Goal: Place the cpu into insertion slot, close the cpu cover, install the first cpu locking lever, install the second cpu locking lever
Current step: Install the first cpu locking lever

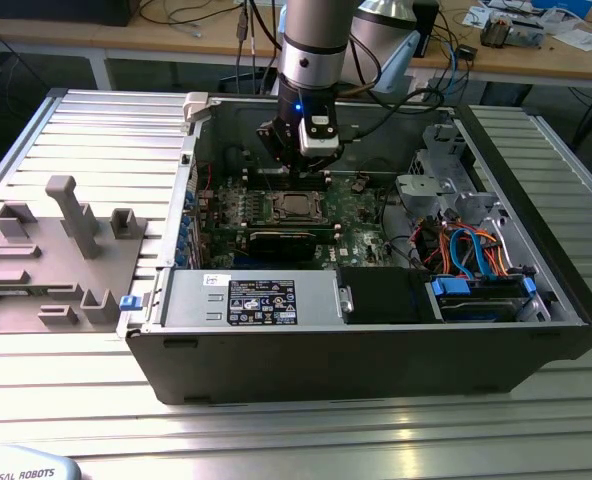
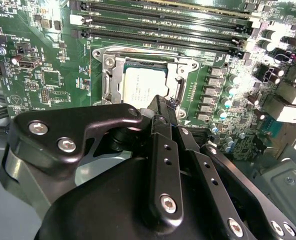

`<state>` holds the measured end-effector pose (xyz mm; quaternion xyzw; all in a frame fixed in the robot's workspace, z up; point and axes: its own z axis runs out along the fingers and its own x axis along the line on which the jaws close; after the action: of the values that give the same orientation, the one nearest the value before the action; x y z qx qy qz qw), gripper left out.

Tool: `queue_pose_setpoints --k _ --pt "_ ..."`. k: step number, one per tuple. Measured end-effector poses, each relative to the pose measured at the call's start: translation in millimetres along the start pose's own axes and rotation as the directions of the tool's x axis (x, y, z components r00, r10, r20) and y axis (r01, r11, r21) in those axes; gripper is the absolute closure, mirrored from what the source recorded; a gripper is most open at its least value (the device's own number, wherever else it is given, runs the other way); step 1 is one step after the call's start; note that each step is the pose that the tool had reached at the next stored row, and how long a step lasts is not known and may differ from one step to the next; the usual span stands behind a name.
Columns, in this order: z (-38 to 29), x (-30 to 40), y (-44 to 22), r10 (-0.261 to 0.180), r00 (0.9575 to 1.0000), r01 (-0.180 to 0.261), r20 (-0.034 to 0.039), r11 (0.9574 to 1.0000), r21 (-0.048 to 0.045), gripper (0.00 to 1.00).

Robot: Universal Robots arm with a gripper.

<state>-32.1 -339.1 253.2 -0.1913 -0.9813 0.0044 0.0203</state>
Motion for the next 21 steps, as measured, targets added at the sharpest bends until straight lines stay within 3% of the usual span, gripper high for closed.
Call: queue_pose_setpoints --k 21 --pt "0.0 0.0 0.0 -0.048 0.9988 0.048 0.0007 0.9988 0.0019 0.89"
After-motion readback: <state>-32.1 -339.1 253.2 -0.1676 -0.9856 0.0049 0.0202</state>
